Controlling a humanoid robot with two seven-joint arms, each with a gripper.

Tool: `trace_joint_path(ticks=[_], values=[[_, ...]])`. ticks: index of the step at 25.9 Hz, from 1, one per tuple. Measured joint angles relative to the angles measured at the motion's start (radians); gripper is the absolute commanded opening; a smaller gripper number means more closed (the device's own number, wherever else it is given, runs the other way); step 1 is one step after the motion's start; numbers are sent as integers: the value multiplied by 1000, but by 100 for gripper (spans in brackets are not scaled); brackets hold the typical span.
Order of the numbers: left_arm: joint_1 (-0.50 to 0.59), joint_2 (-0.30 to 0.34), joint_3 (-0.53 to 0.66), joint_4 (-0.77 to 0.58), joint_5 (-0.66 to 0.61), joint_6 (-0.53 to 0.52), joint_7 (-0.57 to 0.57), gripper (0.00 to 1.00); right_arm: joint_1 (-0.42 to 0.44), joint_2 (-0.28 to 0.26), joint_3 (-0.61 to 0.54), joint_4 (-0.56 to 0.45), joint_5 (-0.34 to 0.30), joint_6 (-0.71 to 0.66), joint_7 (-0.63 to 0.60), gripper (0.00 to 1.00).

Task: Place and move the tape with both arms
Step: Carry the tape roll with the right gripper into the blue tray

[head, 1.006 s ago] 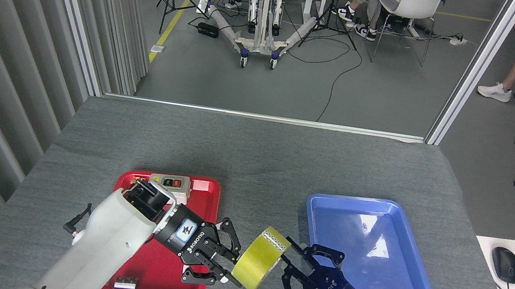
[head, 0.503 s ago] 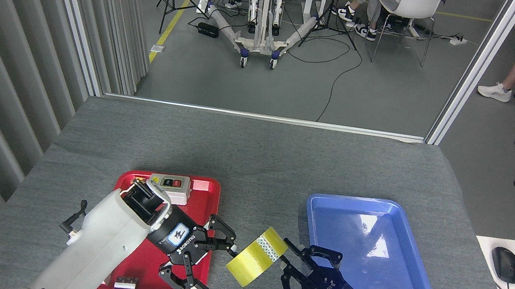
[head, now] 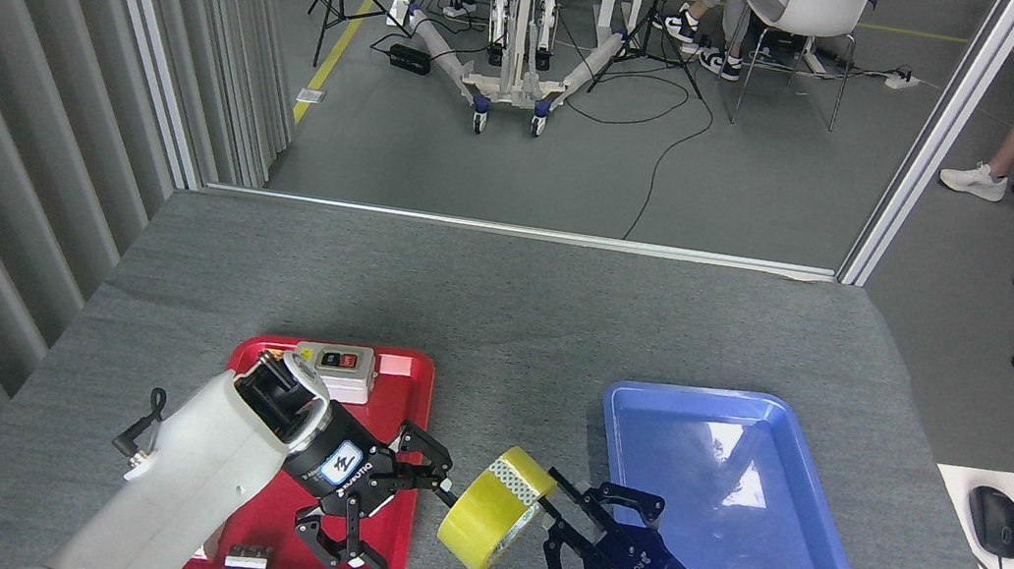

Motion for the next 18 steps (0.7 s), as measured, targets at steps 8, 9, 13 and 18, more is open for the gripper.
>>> trace_joint_path(ticks=[8, 9, 13, 18], values=[[0, 8, 3, -8, -11, -12, 207, 100, 0, -1, 2, 0, 0, -12, -1, 0], [0, 8, 3, -12, -11, -13, 278, 100, 0, -1, 2, 0, 0, -14, -2, 0], [1, 19, 6, -27, -14, -54, 607, 100, 3, -3, 2, -2, -1, -22, -5, 0], [5, 54, 10, -33, -74, -291, 1087, 100, 5, -13, -7, -19, -45, -39, 28, 0]])
